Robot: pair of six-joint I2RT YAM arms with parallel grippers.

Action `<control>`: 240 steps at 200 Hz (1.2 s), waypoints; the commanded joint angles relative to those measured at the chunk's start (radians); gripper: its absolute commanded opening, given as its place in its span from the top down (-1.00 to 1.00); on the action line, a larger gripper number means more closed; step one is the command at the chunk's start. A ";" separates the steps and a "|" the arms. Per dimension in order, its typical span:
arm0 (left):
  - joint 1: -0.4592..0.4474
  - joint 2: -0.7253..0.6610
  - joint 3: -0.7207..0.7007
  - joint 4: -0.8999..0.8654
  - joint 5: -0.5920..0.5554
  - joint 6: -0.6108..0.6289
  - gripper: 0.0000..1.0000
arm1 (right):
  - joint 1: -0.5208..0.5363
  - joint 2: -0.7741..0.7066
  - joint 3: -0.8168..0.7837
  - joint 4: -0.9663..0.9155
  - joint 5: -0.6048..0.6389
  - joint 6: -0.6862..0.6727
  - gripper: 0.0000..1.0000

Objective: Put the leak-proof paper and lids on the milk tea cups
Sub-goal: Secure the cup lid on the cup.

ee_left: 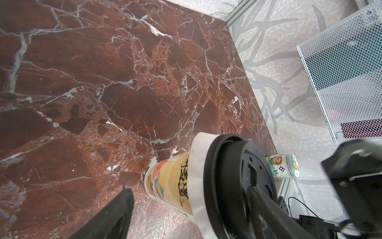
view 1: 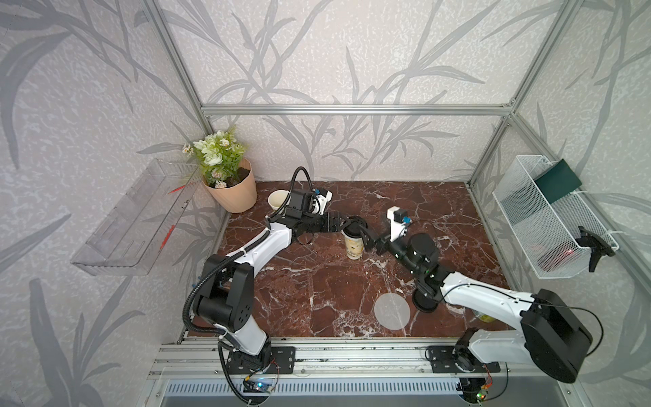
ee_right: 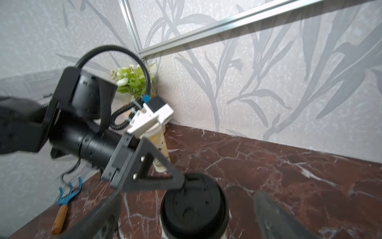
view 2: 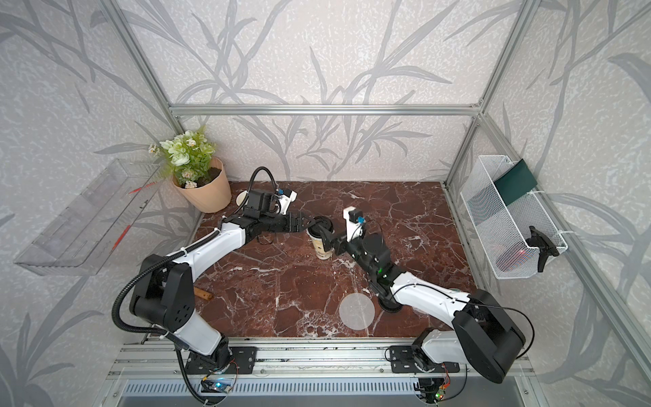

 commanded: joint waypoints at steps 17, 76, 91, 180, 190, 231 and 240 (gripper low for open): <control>0.005 0.021 -0.031 0.028 0.008 0.002 -0.66 | -0.021 0.128 0.181 -0.406 0.064 0.022 -0.89; 0.005 0.016 -0.078 0.061 0.019 -0.011 -0.54 | -0.019 0.255 0.230 -0.471 0.063 0.001 -0.79; 0.005 0.010 -0.097 0.083 0.034 -0.029 -0.54 | -0.012 0.272 0.210 -0.479 0.096 -0.009 -0.75; 0.058 -0.093 -0.074 0.312 -0.028 -0.262 -0.56 | 0.006 0.323 0.025 -0.370 0.118 0.041 -0.66; 0.069 -0.080 -0.117 0.429 -0.012 -0.319 -0.52 | 0.005 0.327 0.029 -0.371 0.111 0.042 -0.66; 0.064 0.008 -0.137 0.567 0.101 -0.396 -0.30 | 0.005 0.330 0.032 -0.369 0.100 0.039 -0.65; 0.057 0.009 -0.143 0.571 0.108 -0.389 -0.29 | 0.005 0.328 0.032 -0.369 0.101 0.039 -0.66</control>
